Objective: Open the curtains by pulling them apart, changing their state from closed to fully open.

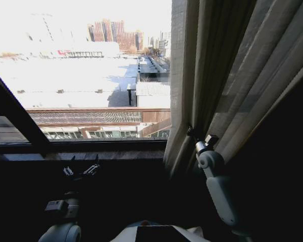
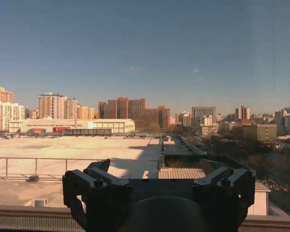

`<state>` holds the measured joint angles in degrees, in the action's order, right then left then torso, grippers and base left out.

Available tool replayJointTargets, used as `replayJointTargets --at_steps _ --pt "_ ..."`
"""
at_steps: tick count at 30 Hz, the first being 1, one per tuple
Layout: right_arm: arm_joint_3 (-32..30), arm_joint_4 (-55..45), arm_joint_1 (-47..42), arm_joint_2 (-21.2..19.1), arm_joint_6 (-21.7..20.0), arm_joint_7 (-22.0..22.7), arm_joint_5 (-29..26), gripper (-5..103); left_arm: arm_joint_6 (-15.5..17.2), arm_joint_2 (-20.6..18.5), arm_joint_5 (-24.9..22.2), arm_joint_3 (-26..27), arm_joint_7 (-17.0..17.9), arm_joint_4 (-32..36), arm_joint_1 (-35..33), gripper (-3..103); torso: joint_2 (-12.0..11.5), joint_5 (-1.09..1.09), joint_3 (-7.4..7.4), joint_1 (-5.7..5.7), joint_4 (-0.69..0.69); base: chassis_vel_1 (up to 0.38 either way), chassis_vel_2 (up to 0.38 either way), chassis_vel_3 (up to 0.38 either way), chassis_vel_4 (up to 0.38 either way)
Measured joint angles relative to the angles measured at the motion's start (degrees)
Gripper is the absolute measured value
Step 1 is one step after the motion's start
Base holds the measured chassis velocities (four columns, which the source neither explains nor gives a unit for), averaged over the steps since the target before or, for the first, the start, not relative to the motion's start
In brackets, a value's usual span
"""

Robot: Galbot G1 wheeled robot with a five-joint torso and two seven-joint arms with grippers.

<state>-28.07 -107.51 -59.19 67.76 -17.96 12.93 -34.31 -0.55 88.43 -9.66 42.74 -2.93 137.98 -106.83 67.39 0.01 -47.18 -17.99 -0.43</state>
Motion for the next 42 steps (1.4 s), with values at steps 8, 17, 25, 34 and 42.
replayJointTargets --at_steps 8,17,25,34,42 --pt "0.2 0.27 -0.31 0.11 1.25 -0.08 2.3 0 -0.02 0.05 0.03 -0.06 -0.09 0.17 -0.2 100 0.0 -0.01 0.0 0.0 0.0 -0.342 -0.353 0.341 0.351" --pt "0.21 0.92 -0.41 0.26 1.79 -0.09 3.87 0 -0.05 0.13 0.04 -0.16 -0.25 0.35 -0.26 100 -0.01 0.04 -0.01 -0.01 -0.02 -0.221 -0.208 0.232 0.188" --pt "-0.18 1.42 -0.53 0.46 1.85 0.04 3.87 0 -0.78 0.21 0.01 0.07 -0.13 0.26 -0.56 100 0.0 -0.05 0.0 0.0 0.01 0.028 0.005 -0.006 -0.01" --pt "-0.34 1.65 -0.62 0.55 1.92 0.11 3.88 0 -1.74 0.44 -0.04 -0.06 -0.14 -0.48 -1.04 100 -0.01 0.03 0.0 0.0 -0.02 0.009 0.008 -0.011 -0.007" --pt "-0.3 1.55 -0.7 0.64 1.84 0.09 3.85 0 -1.8 0.35 -0.07 0.1 -0.13 -0.52 -1.02 100 0.0 -0.01 0.0 0.0 0.0 0.0 0.0 0.0 0.0"
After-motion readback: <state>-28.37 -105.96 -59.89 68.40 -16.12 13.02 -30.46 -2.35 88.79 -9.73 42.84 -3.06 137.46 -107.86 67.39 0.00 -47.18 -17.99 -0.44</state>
